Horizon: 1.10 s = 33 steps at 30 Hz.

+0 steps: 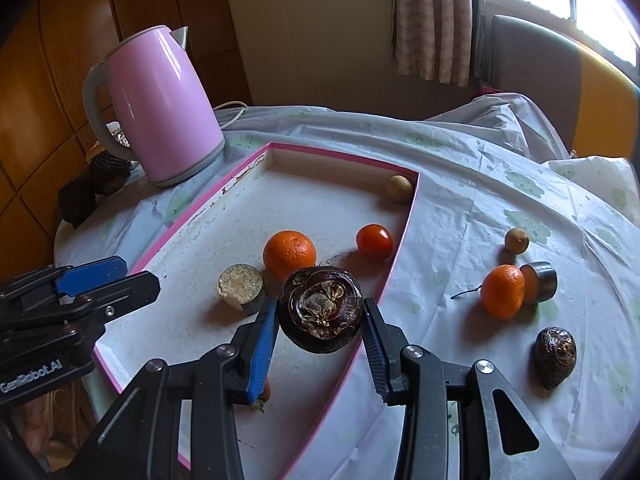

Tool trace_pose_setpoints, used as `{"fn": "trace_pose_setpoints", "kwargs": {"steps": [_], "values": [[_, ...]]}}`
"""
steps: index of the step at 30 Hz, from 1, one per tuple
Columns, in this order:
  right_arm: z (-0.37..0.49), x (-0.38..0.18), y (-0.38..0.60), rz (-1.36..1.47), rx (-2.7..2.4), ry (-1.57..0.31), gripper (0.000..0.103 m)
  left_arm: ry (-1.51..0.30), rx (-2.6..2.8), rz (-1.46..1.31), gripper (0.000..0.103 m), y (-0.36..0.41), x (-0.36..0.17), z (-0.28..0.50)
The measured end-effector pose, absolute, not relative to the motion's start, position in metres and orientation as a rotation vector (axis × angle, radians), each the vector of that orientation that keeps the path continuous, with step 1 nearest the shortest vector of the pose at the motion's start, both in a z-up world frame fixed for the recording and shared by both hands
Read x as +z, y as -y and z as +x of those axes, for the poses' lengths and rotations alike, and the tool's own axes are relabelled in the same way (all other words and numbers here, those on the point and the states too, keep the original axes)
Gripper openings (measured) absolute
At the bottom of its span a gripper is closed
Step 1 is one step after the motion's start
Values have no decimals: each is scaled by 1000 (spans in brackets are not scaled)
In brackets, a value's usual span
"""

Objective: Organize fruits
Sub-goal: 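Carry the water chestnut into the tray and open the right tool, then grasp the second water chestnut with the right tool while the left tool moves toward the brown kiwi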

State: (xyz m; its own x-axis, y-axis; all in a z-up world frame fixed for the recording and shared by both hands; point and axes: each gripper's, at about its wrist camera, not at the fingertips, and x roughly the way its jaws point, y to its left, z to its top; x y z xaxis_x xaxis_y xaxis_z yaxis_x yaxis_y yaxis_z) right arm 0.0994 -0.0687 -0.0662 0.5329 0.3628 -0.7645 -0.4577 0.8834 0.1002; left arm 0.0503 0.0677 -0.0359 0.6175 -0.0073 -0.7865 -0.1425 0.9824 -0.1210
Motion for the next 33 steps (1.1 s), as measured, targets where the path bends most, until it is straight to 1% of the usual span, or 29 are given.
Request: {"fn": "trace_pose_setpoints", "kwargs": {"steps": [1, 3, 4, 17, 33], "values": [[100, -67, 68, -117, 494, -882, 43, -904, 77, -178, 49, -67, -36, 50], [99, -66, 69, -109, 489, -872, 60, -905, 75, -179, 49, -66, -36, 50], [97, -65, 70, -104, 488, -865, 61, -905, 73, -178, 49, -66, -36, 50], [81, -58, 104, -35, 414, -834, 61, -902, 46, -154, 49, -52, -31, 50], [67, -75, 206, 118, 147, -863, 64, -918, -73, -125, 49, -4, -31, 54]]}}
